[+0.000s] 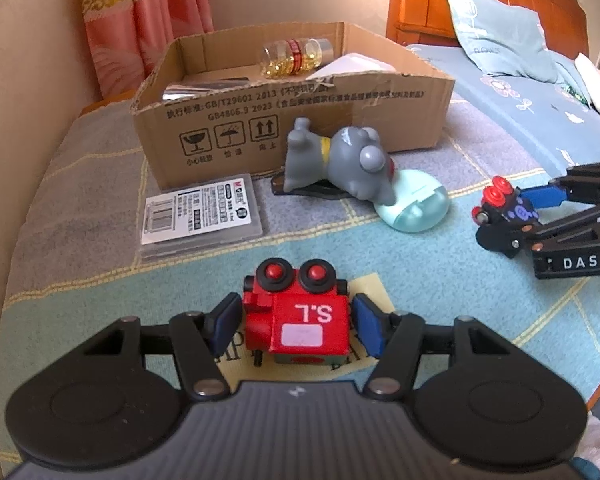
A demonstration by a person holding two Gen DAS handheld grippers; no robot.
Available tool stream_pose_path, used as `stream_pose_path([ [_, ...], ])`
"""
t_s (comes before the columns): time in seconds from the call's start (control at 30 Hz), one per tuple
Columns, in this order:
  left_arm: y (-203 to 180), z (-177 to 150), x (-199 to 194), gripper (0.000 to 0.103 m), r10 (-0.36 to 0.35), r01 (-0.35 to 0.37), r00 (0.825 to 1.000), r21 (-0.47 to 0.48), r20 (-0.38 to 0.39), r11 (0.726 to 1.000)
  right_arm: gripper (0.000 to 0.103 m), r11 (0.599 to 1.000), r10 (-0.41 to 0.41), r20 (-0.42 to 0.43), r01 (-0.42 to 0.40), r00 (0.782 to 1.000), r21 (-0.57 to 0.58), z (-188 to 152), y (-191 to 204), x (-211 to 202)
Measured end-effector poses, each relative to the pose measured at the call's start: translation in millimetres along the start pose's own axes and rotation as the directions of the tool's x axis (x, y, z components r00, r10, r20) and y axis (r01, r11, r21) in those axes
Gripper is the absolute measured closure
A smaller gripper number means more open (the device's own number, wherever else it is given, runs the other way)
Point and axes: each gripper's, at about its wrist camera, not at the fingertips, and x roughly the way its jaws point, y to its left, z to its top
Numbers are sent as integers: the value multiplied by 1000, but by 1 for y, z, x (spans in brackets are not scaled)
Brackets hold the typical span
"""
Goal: Organize rigid objects
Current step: 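Lift the red train with the left tool while the right tool lifts the black cube, then carry the red train into the box and open the left tool while the right tool carries the cube over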
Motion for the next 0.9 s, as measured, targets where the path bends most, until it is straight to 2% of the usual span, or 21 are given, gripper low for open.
stream_pose_path([
  [0.2,-2,2,-1,49,9,-9,1000,15,-4,1000,40,1000,-1,1,1,1000,16,1,-1,0],
  [0.3,0,2,-1,49,1,-1,1000,9,-10,1000,45,1000,2,3,-2,1000,12,1,0,0],
  [0.43,2,3,-2,49,-18,18,1000,9,-15,1000,47,1000,6,-2,-6,1000,10,2,0,-1],
  [0.9,8,10,-19,51,-26,27,999,32,-21,999,47,997,43,-7,-43,999,-68,10,1,-17],
])
